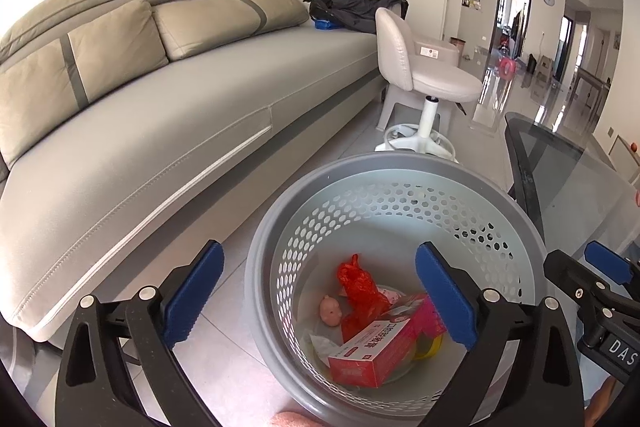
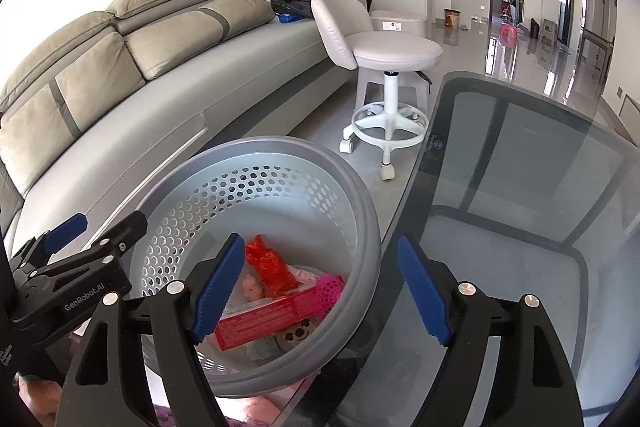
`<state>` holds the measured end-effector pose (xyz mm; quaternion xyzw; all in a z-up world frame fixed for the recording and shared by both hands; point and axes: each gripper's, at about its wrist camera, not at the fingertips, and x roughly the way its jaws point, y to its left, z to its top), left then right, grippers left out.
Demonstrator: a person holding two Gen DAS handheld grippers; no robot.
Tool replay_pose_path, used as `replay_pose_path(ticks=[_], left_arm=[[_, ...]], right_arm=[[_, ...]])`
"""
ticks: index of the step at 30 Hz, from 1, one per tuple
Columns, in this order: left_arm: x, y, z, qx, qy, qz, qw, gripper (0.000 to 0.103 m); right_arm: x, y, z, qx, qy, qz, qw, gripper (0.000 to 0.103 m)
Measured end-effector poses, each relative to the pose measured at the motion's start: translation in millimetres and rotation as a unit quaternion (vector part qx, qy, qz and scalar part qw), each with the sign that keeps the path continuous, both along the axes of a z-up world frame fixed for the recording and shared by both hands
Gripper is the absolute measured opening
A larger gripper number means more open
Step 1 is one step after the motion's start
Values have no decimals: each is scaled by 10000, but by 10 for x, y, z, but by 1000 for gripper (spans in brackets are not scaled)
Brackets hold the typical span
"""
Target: Collect trash
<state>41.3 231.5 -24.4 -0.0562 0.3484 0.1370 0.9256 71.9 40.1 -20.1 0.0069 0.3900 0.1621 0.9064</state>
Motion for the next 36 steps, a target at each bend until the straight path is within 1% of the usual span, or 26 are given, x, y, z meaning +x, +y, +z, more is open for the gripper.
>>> replay_pose_path(ticks=[7,10,21,26,36], left_arm=[[-20,-1,14,17,-14,-3,10000,96],[-32,1,30,49,-33,3,10000,96],[-22,8,34,46,-3,21,10000,96],[-22,0,38,119,-14,51,9999,96],[-21,18,32,93,-17,87,9999,96]], right_arm=[[-29,11,30,-93,-34,-61,9999,75],[-44,7,46,-85,-76,-98,9999,80],[-53,3,65,-118,-137,-184,9997,80],[-62,28,57,-146,-97,-136,9998,80],[-70,52,53,-165,-103,-107,9998,80]])
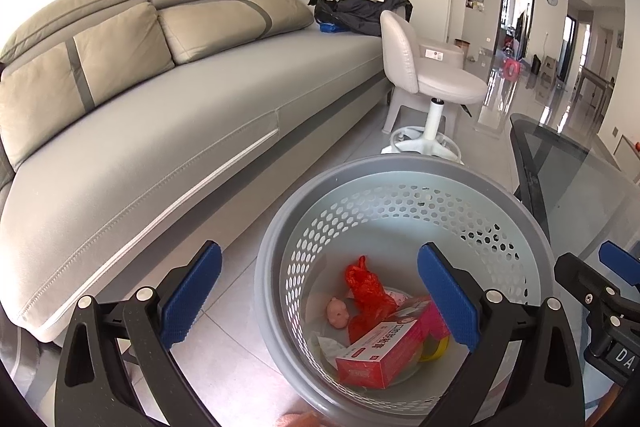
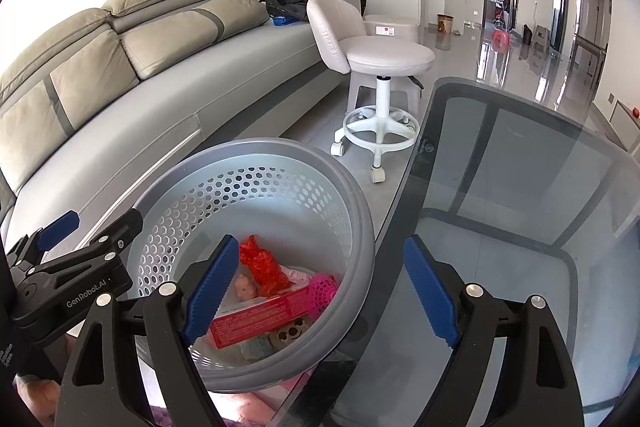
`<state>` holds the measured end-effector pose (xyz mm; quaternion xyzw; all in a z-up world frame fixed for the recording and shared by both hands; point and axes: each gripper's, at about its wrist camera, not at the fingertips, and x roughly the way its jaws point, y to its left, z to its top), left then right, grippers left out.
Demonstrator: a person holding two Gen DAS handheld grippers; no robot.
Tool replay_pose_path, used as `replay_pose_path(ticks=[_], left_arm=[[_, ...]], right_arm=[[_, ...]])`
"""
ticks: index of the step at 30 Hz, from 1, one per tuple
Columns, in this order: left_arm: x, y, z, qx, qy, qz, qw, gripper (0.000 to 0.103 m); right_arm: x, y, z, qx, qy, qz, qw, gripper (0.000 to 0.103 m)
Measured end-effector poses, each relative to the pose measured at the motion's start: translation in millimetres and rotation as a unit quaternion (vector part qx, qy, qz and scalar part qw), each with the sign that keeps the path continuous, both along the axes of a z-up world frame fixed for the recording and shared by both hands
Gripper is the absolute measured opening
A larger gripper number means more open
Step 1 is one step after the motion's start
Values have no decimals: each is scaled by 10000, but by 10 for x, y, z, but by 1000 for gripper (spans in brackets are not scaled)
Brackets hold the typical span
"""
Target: Collect trash
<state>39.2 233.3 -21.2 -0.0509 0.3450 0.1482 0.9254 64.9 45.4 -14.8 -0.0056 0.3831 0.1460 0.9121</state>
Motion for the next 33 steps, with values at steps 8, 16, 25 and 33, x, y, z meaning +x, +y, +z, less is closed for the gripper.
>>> replay_pose_path(ticks=[8,16,25,33], left_arm=[[0,29,-20,-68,22,28,10000,96],[-5,-29,-24,80,5,-15,10000,96],[-11,-40,-21,76,-3,-27,10000,96],[-9,-42,-28,69,18,-18,10000,96]], right_arm=[[-6,18,8,-4,-32,12,10000,80],[-7,24,12,-1,-31,17,10000,81],[-10,24,11,1,-33,16,10000,80],[-17,45,41,1,-41,30,10000,80]])
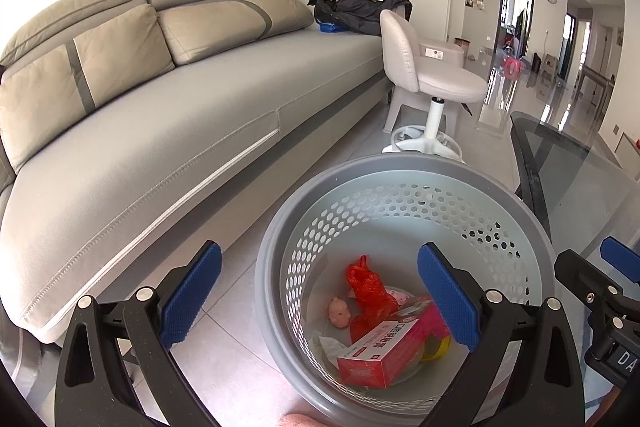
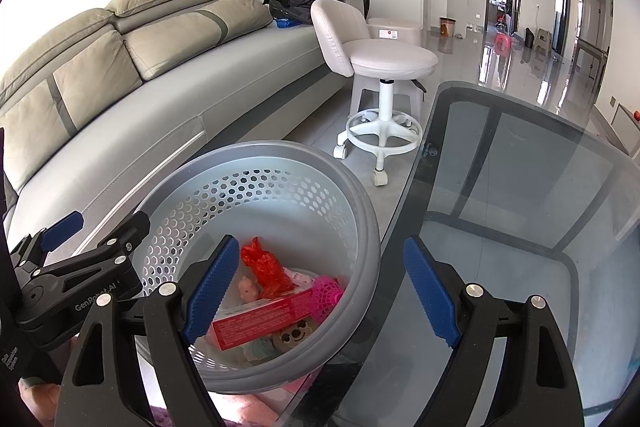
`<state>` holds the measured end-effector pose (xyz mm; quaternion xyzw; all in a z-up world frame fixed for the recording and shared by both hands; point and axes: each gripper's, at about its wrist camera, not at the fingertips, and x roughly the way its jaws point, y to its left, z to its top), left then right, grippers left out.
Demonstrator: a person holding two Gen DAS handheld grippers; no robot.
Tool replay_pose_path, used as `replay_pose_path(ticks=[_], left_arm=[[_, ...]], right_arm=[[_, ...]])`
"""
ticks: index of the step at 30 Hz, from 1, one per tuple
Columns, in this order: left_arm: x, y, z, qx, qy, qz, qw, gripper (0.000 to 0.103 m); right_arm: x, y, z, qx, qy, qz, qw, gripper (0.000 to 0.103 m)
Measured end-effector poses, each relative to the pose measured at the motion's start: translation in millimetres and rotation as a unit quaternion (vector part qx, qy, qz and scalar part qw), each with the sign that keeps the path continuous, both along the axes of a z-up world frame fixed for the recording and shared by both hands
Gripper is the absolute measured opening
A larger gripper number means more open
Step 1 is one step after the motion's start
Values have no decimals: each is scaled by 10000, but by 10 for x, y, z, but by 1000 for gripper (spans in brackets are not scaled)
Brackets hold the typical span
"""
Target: Collect trash
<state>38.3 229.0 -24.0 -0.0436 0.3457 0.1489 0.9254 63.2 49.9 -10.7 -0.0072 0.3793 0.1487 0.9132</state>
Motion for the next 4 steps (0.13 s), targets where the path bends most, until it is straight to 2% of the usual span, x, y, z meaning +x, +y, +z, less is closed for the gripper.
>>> replay_pose_path(ticks=[4], left_arm=[[0,12,0,-17,-2,13,10000,96]], right_arm=[[-1,-4,-5,3,2,-5,10000,80]])
